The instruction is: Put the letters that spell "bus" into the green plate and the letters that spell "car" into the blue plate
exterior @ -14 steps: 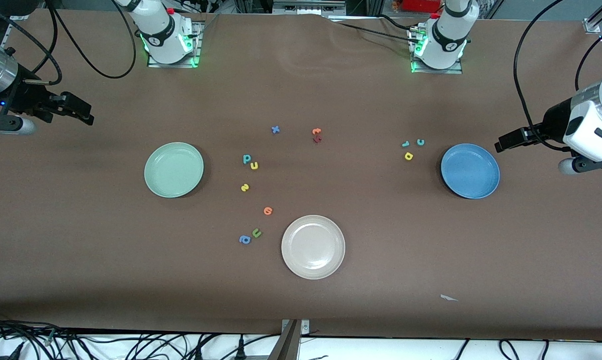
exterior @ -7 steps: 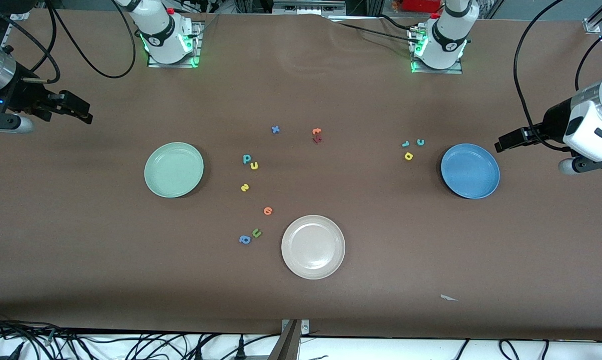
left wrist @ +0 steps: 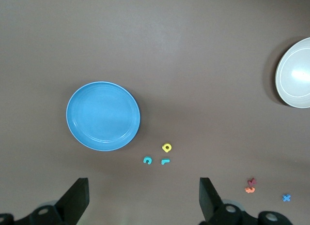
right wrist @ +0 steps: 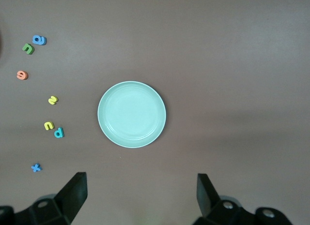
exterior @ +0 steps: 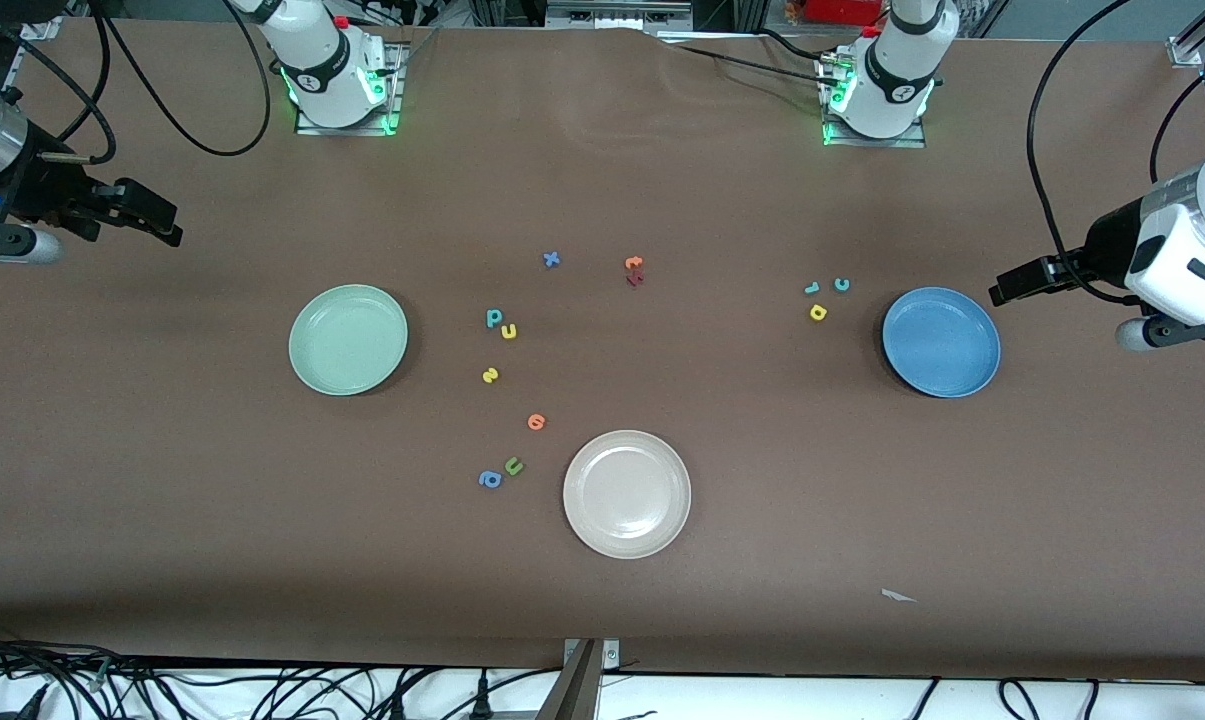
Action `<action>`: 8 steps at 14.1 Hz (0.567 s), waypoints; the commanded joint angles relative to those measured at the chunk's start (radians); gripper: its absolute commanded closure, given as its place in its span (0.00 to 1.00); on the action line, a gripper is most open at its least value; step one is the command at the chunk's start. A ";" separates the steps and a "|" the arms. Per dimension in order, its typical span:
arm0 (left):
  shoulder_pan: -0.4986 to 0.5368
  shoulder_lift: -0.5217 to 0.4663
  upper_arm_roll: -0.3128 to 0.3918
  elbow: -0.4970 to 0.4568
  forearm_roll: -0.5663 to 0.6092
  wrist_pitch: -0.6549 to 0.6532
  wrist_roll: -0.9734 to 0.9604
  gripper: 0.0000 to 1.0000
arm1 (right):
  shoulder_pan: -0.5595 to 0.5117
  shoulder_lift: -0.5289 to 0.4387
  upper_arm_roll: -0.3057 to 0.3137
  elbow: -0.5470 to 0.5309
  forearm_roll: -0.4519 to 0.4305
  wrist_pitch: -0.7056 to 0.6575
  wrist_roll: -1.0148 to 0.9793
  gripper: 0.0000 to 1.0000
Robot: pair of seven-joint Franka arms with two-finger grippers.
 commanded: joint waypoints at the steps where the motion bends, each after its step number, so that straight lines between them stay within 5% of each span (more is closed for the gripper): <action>1: -0.010 0.002 0.009 0.006 0.008 -0.004 0.018 0.00 | 0.002 -0.017 -0.005 -0.009 0.011 -0.007 0.010 0.00; 8: -0.009 0.002 0.009 0.006 0.008 -0.006 0.018 0.00 | 0.002 -0.017 -0.011 -0.008 0.012 -0.012 0.008 0.00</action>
